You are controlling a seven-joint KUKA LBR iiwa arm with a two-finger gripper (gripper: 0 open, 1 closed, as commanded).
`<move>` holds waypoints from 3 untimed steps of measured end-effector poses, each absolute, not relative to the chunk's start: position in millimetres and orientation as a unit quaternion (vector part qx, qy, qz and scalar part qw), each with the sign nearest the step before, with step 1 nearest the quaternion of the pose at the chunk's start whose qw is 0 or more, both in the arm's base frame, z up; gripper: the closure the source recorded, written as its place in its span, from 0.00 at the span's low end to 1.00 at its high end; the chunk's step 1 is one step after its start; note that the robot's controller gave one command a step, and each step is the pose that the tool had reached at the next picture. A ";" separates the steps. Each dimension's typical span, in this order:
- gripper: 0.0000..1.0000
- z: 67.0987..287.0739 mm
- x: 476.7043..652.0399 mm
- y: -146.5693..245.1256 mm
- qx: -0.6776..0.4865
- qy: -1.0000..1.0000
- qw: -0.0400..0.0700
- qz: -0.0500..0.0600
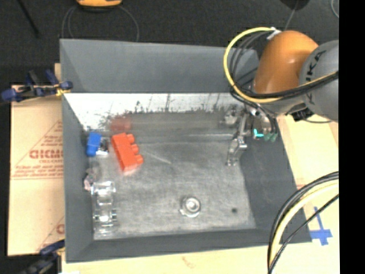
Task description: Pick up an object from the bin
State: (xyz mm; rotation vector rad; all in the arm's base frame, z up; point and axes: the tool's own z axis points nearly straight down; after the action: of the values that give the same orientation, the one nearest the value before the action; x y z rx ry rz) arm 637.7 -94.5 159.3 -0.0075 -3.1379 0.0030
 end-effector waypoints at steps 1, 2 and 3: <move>1.00 164.4 639.7 -94.5 -0.001 -1.000 -0.002 0.002; 1.00 213.3 643.1 -90.8 -0.018 -1.000 -0.006 0.000; 1.00 186.6 602.6 -142.2 0.026 -1.000 0.000 0.002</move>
Offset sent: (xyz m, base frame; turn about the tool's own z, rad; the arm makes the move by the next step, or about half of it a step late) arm 0.0000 0.0000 0.0000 0.0000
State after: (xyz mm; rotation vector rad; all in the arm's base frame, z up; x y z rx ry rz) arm 602.6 -142.2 186.6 0.0823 -3.1406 0.0050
